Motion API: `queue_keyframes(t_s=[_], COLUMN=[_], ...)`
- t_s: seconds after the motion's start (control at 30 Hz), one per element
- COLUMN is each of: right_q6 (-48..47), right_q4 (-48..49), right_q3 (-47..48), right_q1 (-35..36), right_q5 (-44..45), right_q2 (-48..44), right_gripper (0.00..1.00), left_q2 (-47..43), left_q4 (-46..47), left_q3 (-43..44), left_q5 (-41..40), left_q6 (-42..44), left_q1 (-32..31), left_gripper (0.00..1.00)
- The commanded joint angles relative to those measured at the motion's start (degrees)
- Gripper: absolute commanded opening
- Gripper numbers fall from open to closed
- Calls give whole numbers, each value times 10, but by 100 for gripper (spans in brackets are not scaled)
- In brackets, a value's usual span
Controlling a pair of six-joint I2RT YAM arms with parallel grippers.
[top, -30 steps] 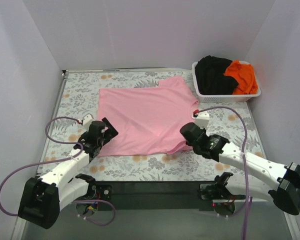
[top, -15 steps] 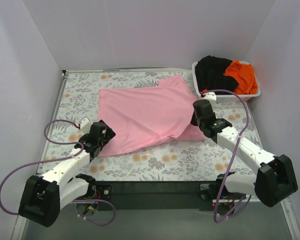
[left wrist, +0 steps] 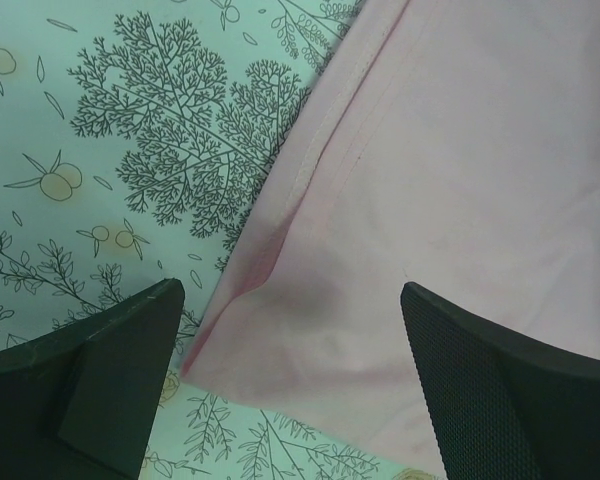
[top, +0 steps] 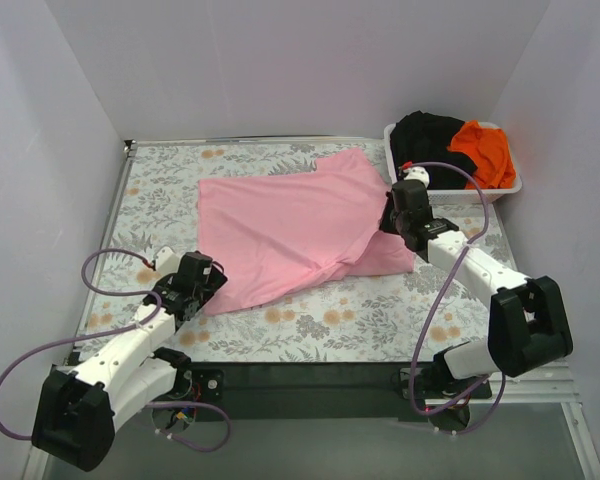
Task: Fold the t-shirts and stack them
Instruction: Fold the tshirt
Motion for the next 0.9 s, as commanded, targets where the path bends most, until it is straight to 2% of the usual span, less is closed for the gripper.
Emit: queue_keyframes(t_s=[0.0, 0.27, 0.5, 0.73, 0.83, 0.87], right_q6=[-9, -13, -13, -17, -17, -17], right_q4=[42, 46, 50, 50, 50, 50], right_q3=[29, 51, 49, 42, 40, 40], right_q1=[-6, -10, -13, -24, -27, -26], right_q5=[-38, -54, -62, -58, -58, -60], right_q2=[7, 38, 50, 36, 35, 35], right_gripper=[1, 1, 1, 1, 1, 1], left_q2=[-3, 2, -4, -3, -5, -6], left_q4=[-35, -81, -108, -111, -111, -111], left_q3=[7, 13, 10, 9, 9, 8], left_q5=[12, 16, 2, 4, 4, 4], left_q6=[-23, -60, -96, -99, -99, -99], left_q1=[-9, -51, -79, -82, -85, -85], left_gripper=[84, 78, 65, 45, 30, 20])
